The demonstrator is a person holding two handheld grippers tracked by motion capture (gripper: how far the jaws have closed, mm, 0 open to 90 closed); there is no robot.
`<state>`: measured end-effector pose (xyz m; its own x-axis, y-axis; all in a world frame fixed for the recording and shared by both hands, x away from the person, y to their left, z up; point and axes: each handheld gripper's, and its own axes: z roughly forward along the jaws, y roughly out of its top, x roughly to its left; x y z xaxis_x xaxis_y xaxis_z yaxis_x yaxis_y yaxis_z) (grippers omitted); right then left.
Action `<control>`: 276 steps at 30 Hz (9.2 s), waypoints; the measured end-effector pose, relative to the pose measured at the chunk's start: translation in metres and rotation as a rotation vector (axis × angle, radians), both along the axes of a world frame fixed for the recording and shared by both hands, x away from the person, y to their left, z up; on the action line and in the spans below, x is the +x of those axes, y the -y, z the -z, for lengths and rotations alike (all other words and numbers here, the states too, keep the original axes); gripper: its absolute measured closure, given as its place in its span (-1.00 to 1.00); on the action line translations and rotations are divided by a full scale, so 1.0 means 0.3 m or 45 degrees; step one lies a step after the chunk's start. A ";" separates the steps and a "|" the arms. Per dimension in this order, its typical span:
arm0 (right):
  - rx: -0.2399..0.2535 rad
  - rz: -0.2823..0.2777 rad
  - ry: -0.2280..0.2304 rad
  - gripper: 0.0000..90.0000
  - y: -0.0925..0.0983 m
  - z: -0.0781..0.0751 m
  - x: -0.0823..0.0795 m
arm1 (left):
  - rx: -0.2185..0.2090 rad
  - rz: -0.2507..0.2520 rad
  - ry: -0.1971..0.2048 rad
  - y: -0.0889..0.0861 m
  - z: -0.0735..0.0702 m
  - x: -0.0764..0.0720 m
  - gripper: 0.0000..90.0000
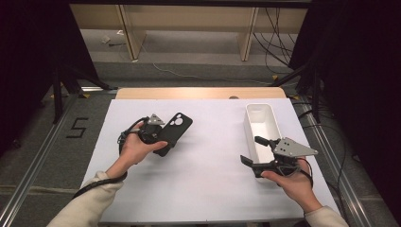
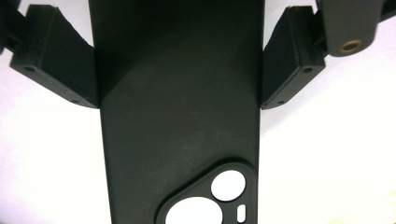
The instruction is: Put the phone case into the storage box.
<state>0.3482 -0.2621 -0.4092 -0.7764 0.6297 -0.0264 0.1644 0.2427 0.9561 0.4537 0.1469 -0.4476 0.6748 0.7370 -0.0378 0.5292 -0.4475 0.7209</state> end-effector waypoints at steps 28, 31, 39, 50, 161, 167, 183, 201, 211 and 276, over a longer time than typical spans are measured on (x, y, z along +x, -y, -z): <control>0.019 0.042 0.002 -0.65 -0.024 -0.018 0.034 | -0.045 0.050 0.096 0.023 -0.028 -0.110 -0.66; 0.021 0.041 -0.005 -0.65 -0.031 -0.020 0.036 | -0.046 0.057 0.102 0.026 -0.030 -0.121 -0.66; 0.016 0.038 0.005 -0.66 -0.057 -0.027 0.052 | -0.051 0.072 0.114 0.033 -0.035 -0.146 -0.66; 0.017 0.036 0.002 -0.67 -0.087 -0.040 0.053 | -0.051 0.097 0.120 0.044 -0.041 -0.175 -0.66; 0.023 -0.056 -0.354 -0.22 -0.366 0.025 0.238 | -0.053 0.258 0.255 0.256 -0.050 -0.319 -0.66; 0.052 -0.045 -0.370 -0.04 -0.357 0.022 0.243 | -0.055 0.257 0.256 0.256 -0.048 -0.319 -0.67; 0.228 -0.094 -0.399 0.64 -0.343 -0.035 0.242 | -0.013 0.264 0.299 0.262 -0.041 -0.320 -0.68; 0.154 -0.140 -0.272 0.74 -0.313 -0.132 0.220 | -0.161 0.264 0.293 0.195 -0.034 -0.284 -0.63; 0.079 -0.196 -0.239 0.74 -0.311 -0.133 0.224 | -0.164 0.263 0.283 0.185 -0.027 -0.279 -0.62; -0.129 -0.442 -0.136 0.73 -0.330 -0.168 0.208 | -0.182 0.320 0.311 0.199 -0.029 -0.279 -0.46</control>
<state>0.4105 -0.1630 -0.3587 -0.9449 0.3270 0.0172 0.1529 0.3943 0.9062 0.3700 0.0873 -0.4389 0.8358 0.5462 0.0559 0.2207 -0.4274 0.8767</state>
